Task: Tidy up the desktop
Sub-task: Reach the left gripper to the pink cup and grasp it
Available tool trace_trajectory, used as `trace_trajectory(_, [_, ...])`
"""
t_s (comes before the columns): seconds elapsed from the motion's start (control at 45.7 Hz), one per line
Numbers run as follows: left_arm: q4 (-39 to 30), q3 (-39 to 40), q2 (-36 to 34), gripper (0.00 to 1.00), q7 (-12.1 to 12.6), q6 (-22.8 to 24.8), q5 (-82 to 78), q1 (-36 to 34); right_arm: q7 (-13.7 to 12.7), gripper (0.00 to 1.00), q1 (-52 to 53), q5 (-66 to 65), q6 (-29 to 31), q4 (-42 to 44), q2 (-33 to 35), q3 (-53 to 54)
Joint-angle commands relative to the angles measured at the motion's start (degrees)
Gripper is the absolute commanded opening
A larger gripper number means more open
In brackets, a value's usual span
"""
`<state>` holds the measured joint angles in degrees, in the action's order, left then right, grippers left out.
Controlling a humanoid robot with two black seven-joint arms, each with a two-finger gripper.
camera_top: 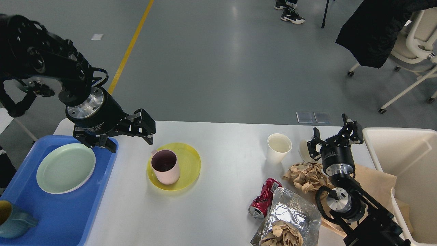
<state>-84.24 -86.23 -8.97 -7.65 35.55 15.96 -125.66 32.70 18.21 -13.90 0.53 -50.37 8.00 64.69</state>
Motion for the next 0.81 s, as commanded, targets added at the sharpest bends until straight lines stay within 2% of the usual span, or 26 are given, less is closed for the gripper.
trace_trajectory(0.0, [4.69,0.19,-0.52,0.92,0.09,-6.18,0.12,9.80,0.00,1.00,-0.01,0.01,0.00,0.01,0.00,0.00])
trace_trajectory(0.109, [7.24,2.91,-1.49,0.92,0.26,-9.97,1.88,15.96,0.00,1.00,-0.01,0.01,0.00,0.01,0.00,0.00])
trace_trajectory(0.175, [10.22,4.40,-1.23,0.92,0.53,-10.58,4.50,20.25,0.00,1.00,-0.01,0.01,0.00,0.01,0.00,0.00])
trace_trajectory(0.35, [16.47,4.23,-0.18,0.92,0.79,-10.67,9.79,26.60,0.00,1.00,-0.01,0.01,0.00,0.01,0.00,0.00])
trace_trajectory(0.591, [22.36,5.99,1.06,0.91,0.79,-12.34,11.81,32.75,0.00,1.00,-0.01,0.01,0.00,-0.08,0.00,0.00])
trace_trajectory(0.788, [25.61,8.09,2.72,0.91,0.70,-17.26,12.78,36.71,0.00,1.00,-0.01,0.01,0.00,-0.08,0.00,0.00])
